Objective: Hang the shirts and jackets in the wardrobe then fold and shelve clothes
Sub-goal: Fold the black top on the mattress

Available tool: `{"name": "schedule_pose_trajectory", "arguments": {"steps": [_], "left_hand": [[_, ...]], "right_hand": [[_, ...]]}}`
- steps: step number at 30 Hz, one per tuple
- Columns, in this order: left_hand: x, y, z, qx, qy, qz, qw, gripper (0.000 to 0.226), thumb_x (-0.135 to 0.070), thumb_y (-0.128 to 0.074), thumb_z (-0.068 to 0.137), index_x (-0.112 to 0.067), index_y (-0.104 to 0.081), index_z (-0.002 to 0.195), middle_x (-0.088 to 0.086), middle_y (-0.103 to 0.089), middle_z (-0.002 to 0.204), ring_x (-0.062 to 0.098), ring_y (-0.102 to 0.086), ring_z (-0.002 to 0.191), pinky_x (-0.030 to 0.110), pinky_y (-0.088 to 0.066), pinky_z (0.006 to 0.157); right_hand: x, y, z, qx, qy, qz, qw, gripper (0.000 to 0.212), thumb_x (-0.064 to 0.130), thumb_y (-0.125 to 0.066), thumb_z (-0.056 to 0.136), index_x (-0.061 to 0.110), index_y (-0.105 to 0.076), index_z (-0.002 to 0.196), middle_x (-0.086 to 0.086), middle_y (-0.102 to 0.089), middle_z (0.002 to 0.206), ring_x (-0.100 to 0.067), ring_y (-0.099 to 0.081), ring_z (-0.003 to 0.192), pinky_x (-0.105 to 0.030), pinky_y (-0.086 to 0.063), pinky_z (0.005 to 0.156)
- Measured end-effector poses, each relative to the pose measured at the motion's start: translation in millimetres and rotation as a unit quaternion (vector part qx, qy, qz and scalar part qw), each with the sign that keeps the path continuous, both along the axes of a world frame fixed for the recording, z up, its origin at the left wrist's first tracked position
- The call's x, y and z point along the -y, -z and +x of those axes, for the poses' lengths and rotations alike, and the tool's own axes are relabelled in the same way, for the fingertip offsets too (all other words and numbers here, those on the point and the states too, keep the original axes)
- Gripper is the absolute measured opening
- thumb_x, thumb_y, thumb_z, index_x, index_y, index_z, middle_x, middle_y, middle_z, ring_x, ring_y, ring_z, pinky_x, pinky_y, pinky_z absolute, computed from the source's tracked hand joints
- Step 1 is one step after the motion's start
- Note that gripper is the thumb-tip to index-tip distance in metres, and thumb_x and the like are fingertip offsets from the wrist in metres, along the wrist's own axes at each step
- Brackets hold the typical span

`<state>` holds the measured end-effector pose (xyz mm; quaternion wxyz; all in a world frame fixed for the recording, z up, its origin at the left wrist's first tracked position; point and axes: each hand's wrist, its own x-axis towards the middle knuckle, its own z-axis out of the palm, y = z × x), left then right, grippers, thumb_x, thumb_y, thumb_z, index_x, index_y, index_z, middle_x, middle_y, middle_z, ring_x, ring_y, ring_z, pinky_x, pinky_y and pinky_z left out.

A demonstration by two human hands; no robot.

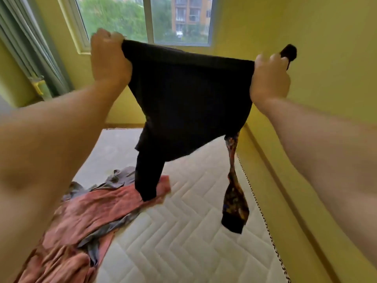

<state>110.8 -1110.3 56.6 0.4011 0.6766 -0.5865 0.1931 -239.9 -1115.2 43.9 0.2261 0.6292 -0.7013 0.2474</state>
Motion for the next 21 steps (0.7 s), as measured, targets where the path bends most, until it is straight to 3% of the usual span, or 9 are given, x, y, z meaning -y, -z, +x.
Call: {"name": "schedule_pose_trajectory", "arguments": {"steps": [2,6,11,15,19,21], "left_hand": [[-3.1,-5.9,-1.8,0.001,0.024,-0.023,0.999,0.028,0.011,-0.053,0.079,-0.001,-0.058,0.104,0.018,-0.050,0.122,0.033,-0.048,0.112,0.027,-0.039,0.081],[-14.2,30.2,1.2,0.030,0.070,0.005,0.997,0.024,0.007,-0.054,0.078,0.003,-0.062,0.100,0.023,-0.052,0.115,0.039,-0.049,0.108,0.039,-0.042,0.079],[-37.9,143.7,15.1,0.087,0.090,0.178,0.976,0.020,-0.005,-0.061,0.090,0.006,-0.066,0.106,0.026,-0.054,0.109,0.045,-0.054,0.099,0.051,-0.050,0.077],[-61.4,251.5,11.2,0.111,0.079,0.338,0.931,0.020,-0.006,-0.054,0.094,-0.004,-0.069,0.107,0.018,-0.055,0.106,0.042,-0.056,0.098,0.047,-0.053,0.080],[-97.5,363.3,0.6,0.185,0.095,0.471,0.857,0.028,-0.007,-0.051,0.094,-0.013,-0.071,0.112,0.010,-0.059,0.107,0.033,-0.058,0.105,0.042,-0.051,0.077],[-121.5,411.7,-4.2,0.226,0.101,0.518,0.819,0.029,-0.006,-0.050,0.094,-0.015,-0.071,0.112,0.007,-0.059,0.107,0.029,-0.057,0.107,0.040,-0.050,0.077]], "right_hand": [[-6.6,-3.1,-4.4,-0.018,0.012,-0.014,1.000,0.031,-0.012,-0.056,0.082,0.006,-0.052,0.107,-0.021,-0.053,0.110,-0.040,-0.049,0.109,-0.044,-0.046,0.067],[-16.5,30.1,-9.3,-0.035,-0.005,0.006,0.999,0.030,-0.010,-0.060,0.079,0.005,-0.050,0.104,-0.022,-0.053,0.107,-0.041,-0.050,0.104,-0.045,-0.047,0.074],[-26.7,120.6,-7.6,-0.063,-0.027,0.209,0.976,0.034,0.001,-0.058,0.084,0.007,-0.046,0.116,-0.019,-0.050,0.117,-0.035,-0.046,0.113,-0.040,-0.039,0.071],[-37.9,223.7,-8.7,-0.083,-0.022,0.342,0.936,0.034,0.005,-0.055,0.090,0.009,-0.053,0.123,-0.014,-0.054,0.120,-0.032,-0.052,0.115,-0.039,-0.041,0.067],[-67.6,347.5,-14.1,-0.043,0.018,0.432,0.900,0.036,-0.002,-0.047,0.091,0.004,-0.056,0.125,-0.018,-0.054,0.125,-0.035,-0.050,0.119,-0.042,-0.047,0.077],[-89.0,401.1,-13.3,-0.020,0.031,0.500,0.865,0.032,-0.004,-0.048,0.088,0.006,-0.061,0.116,-0.018,-0.057,0.122,-0.036,-0.052,0.117,-0.041,-0.044,0.073]]}}
